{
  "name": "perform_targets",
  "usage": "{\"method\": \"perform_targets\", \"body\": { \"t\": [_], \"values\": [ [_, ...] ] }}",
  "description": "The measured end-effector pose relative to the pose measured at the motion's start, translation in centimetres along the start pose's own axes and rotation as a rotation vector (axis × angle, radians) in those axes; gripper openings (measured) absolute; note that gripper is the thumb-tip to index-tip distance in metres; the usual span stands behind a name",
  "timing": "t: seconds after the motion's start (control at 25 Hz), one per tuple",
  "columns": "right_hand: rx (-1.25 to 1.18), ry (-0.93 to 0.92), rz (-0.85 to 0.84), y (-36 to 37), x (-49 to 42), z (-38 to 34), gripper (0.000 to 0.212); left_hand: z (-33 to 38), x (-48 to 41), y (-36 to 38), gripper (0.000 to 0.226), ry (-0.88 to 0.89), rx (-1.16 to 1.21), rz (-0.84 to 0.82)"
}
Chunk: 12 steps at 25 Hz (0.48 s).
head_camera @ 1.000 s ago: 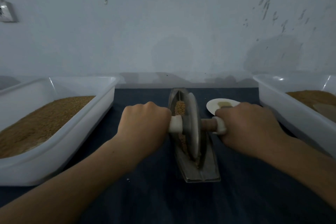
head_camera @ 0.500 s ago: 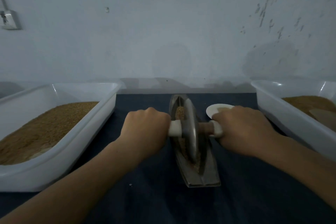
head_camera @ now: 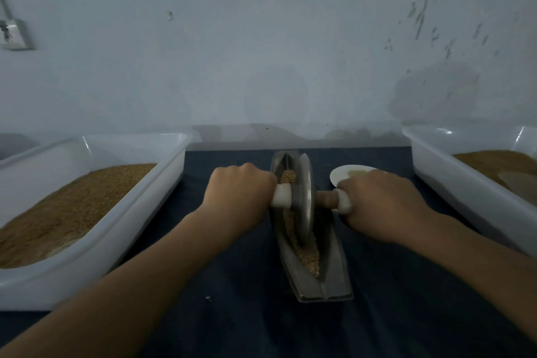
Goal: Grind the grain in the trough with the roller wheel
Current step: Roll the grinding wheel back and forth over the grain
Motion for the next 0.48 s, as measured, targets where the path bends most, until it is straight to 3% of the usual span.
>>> {"method": "perform_targets", "body": {
  "t": [0.12,0.2,0.28,0.36,0.48],
  "values": [
    [0.115,-0.070,0.178,-1.8,2.8,-0.3,0.027,-0.1,2.2,-1.7,0.061,0.028,0.017,0.102],
    [0.154,-0.035,0.159,-1.7,1.5,-0.9,0.033,-0.1,1.9,0.1,0.047,-0.066,0.009,-0.013],
    [0.045,0.033,0.050,-1.0,-1.8,-1.4,0.027,-0.5,-0.9,1.6,0.011,-0.157,0.034,-0.099],
    [-0.007,0.089,-0.040,-0.4,-4.6,-1.5,0.017,-0.8,-3.4,2.0,0.012,-0.187,0.051,-0.196],
    [-0.029,0.099,-0.072,0.0,-3.7,-0.9,0.020,-0.7,-3.0,1.4,0.011,-0.127,0.032,-0.179]
  ]
}}
Point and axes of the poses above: each hand's wrist, its own x-axis away from the middle knuckle, its own y-axis out of the palm, z = x × y, the point moved 4 cm from there along -x, towards the middle knuckle, and after that the axes turned 3 degrees about -z, right-handed, at the moved point
